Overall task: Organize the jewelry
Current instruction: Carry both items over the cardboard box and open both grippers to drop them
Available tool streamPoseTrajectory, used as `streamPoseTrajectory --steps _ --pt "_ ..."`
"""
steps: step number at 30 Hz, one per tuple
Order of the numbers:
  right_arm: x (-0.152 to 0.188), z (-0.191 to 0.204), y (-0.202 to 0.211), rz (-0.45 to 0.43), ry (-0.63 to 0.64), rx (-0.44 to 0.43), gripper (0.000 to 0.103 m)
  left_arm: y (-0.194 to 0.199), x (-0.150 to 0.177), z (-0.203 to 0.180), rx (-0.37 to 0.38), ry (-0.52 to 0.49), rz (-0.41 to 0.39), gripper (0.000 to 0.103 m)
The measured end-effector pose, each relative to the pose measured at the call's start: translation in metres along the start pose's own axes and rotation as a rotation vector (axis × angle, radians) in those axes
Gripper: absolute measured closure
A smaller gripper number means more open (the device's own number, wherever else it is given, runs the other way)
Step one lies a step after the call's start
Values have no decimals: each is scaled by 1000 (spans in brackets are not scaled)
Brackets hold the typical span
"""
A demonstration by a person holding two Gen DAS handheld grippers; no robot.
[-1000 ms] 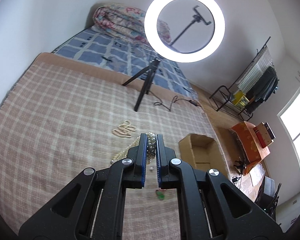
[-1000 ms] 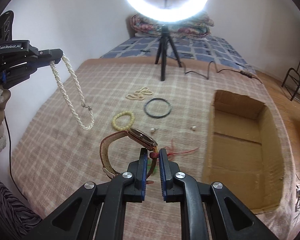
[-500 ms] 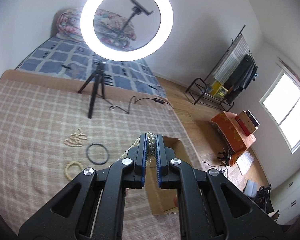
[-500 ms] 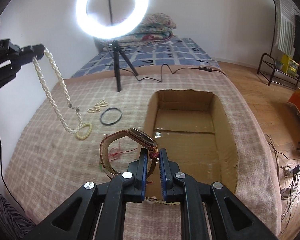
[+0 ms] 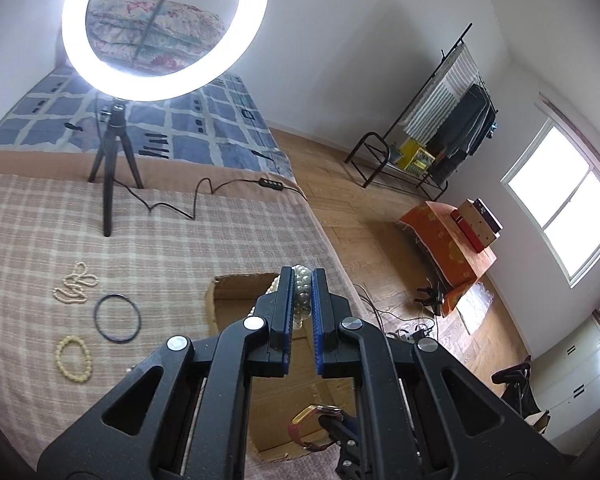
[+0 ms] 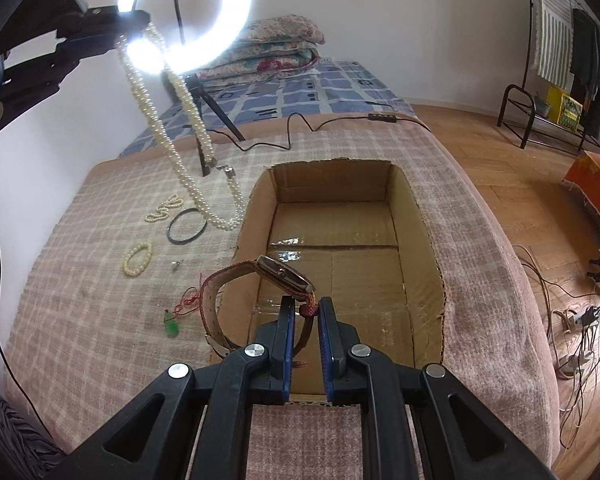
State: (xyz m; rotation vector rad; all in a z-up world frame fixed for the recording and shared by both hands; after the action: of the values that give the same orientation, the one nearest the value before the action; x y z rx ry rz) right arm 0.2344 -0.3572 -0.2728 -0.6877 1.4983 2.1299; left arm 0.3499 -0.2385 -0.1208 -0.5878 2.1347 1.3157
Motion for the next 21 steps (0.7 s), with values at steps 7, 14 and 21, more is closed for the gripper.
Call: streamPoseTrajectory --steps 7,14,21 --pt "9 -22 -14 50 -43 26 94 -43 4 -18 -15 -30 56 97" --pt "16 -36 -21 74 -70 38 94 -89 16 -21 -47 -39 121 97" --pt "22 -35 -27 101 -65 34 93 -119 31 -24 -64 -50 176 97"
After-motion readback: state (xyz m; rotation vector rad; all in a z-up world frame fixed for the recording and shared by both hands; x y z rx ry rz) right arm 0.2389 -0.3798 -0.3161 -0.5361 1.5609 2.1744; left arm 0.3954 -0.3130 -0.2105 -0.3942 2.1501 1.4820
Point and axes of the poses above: each gripper's, at about its wrist camera, not at the fingertips, and y roughly against the way its jaws point, z to its left, x to its underside, the point moved 10 cm from there along -y, roughly the way its jaws point, and after that the axes turned 13 degrees about -x, right-handed, at the moved point
